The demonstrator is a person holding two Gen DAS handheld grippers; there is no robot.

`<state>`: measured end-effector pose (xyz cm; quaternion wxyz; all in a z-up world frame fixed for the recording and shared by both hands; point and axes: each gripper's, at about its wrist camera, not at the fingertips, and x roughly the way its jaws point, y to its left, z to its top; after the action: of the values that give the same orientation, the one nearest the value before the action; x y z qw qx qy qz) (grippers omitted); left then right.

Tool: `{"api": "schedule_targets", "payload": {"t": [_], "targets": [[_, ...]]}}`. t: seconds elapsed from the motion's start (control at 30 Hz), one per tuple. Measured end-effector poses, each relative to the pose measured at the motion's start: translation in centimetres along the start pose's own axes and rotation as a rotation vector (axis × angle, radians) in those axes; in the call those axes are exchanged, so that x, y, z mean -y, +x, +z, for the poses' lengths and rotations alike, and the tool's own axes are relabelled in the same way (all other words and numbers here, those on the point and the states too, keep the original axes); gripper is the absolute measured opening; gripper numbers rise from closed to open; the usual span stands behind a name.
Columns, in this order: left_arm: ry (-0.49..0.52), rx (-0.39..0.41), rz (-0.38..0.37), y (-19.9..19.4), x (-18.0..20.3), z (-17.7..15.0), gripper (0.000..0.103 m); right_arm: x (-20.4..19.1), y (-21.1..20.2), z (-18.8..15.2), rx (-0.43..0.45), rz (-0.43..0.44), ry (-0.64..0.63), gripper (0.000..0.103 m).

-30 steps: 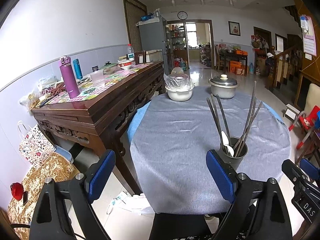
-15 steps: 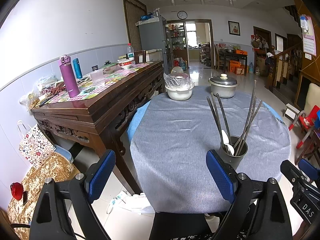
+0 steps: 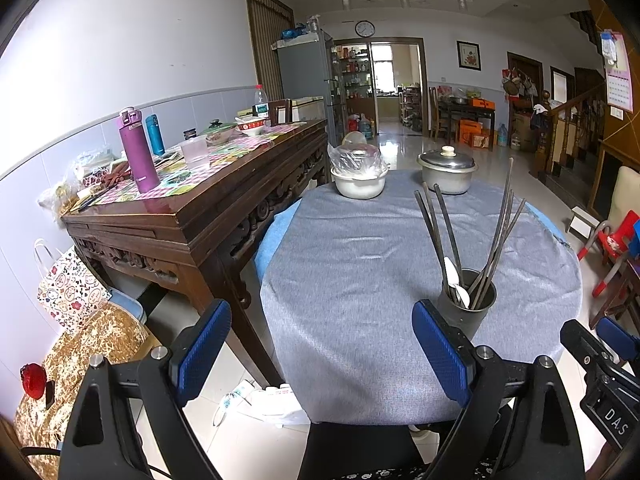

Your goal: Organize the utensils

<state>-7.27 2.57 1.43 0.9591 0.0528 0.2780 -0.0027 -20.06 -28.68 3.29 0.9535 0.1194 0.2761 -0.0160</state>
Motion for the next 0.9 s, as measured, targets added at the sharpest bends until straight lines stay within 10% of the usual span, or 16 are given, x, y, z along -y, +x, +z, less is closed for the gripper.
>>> {"api": "schedule_targets", "payload": {"t": [0.9], "targets": [[-0.001, -0.005, -0.008, 0.02, -0.12, -0.02, 0.092, -0.06, 0.08, -0.23, -0.003, 0.006, -0.004, 0.074]]}}
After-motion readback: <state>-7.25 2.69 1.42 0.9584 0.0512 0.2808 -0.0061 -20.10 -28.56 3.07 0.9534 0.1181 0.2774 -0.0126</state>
